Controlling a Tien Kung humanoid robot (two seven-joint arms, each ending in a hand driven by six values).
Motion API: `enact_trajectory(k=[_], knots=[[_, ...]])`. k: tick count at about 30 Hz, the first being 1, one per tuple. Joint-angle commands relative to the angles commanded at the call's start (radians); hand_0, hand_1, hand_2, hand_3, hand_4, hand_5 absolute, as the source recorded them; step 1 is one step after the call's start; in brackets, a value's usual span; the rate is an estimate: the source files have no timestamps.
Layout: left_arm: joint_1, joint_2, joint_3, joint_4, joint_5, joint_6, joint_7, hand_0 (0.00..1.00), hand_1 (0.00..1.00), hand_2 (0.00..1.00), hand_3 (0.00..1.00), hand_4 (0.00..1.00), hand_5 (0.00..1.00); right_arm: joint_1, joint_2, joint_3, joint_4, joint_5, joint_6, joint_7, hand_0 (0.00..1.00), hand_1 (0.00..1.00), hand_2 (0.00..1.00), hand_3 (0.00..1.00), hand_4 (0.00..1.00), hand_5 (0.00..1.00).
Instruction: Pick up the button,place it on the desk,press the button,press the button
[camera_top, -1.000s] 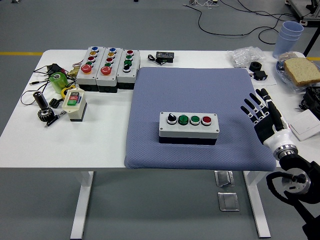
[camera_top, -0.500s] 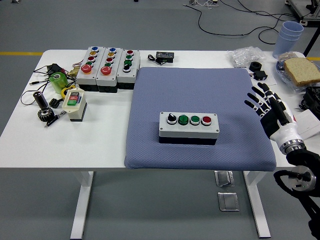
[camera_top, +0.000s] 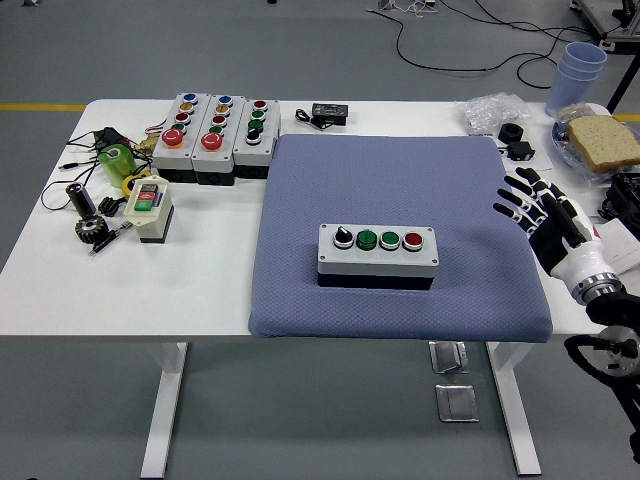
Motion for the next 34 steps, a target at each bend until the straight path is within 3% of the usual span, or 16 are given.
enact_trajectory(k=[34], knots=[[0.002,0.000,0.012,0.000,-0.002,-0.003,-0.002,0.651,0.634,0.635,0.552,0.324,0.855,-0.008,-0.001,0.009,-0.011,-0.030,-0.004,-0.017,0.657,0.625,0.659,0.624,0.726,0.342]])
